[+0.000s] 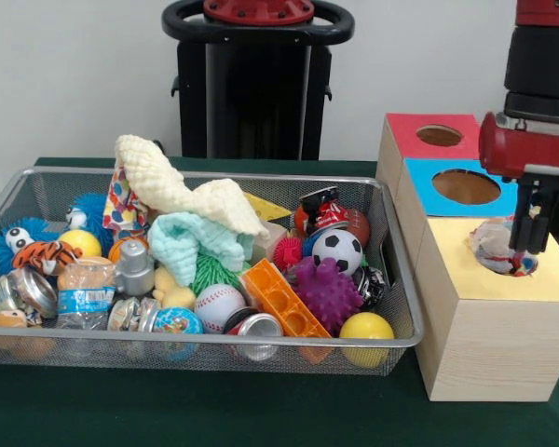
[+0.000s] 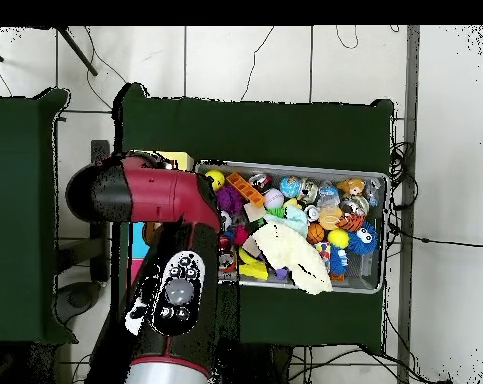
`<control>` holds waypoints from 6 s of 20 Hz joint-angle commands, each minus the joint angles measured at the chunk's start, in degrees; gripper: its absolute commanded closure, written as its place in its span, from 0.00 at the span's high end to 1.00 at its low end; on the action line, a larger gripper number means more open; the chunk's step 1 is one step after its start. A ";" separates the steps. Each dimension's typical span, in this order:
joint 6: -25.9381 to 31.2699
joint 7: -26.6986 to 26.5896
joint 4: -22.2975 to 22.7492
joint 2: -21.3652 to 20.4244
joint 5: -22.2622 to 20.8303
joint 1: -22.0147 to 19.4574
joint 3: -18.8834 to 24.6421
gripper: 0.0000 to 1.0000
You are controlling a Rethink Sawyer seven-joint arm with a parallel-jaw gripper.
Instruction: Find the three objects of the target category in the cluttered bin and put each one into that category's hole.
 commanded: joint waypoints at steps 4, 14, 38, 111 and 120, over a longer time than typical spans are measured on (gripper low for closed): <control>3.93 9.69 0.47 2.57 0.63 -1.15 2.73 0.00; 9.87 1.85 1.70 -11.01 1.23 -9.85 5.52 0.00; -7.43 -4.95 28.88 -21.86 -4.96 -34.89 23.04 0.00; -3.59 -6.96 30.25 -15.54 -42.47 -59.07 30.93 0.00; -11.20 -2.32 29.47 -7.73 -48.22 -58.99 29.59 0.00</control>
